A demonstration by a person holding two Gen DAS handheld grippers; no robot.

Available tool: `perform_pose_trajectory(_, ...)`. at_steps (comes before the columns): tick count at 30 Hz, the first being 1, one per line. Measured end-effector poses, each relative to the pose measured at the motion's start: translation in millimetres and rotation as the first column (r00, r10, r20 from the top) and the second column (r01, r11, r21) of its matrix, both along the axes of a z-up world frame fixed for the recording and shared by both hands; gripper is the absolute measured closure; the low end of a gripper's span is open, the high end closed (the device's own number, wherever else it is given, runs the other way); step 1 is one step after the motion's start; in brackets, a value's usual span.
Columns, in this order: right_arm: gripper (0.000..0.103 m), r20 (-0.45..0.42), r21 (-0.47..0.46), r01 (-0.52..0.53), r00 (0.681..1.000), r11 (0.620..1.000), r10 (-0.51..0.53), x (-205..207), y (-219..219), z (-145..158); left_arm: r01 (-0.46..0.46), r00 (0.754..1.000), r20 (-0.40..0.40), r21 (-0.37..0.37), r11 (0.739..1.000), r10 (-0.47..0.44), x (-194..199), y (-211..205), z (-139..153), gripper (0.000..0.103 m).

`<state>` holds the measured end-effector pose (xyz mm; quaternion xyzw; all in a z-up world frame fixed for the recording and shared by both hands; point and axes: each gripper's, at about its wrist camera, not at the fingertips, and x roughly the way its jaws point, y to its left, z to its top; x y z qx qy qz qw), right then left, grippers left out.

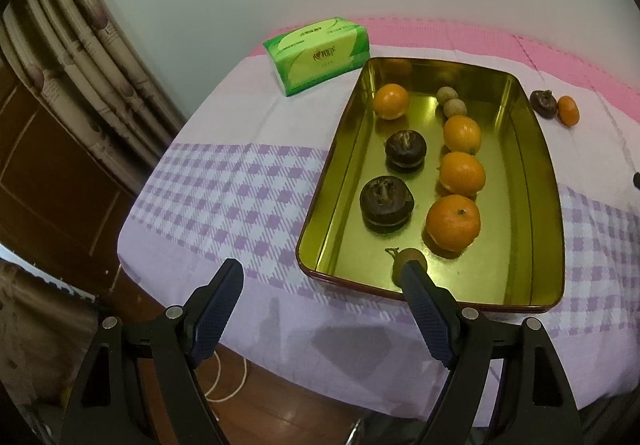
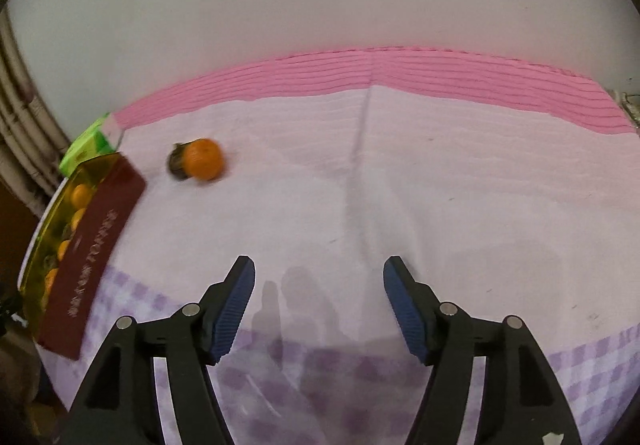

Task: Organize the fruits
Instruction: 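Grasp a dark dried fruit beside the tray with the left gripper while the right gripper approaches a mandarin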

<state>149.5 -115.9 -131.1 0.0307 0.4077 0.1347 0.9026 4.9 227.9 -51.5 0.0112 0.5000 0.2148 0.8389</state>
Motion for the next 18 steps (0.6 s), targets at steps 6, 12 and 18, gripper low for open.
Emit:
perform_pose_trajectory(6,0.026,0.023,-0.111,0.059,0.998,0.992,-0.056,13.4,-13.4,-4.5,0.011,1.0,-0.002,0.033,0.999,-0.011,1.5,-4.4,-2.4,0.013)
perform_pose_trajectory(12,0.016,0.019,-0.106,0.107,0.994,0.989,-0.106,19.0,-29.2,-15.6,0.019,1.0,-0.001,0.055,0.998,-0.019,0.9,-7.9,-1.2,0.013)
perform_pose_trajectory(18,0.008,0.018,-0.102,0.099,0.995,0.99,-0.098,17.0,-31.3,-16.4,0.076,0.996,0.052,0.054,0.996,-0.079,-0.4,-19.7,20.5,0.013)
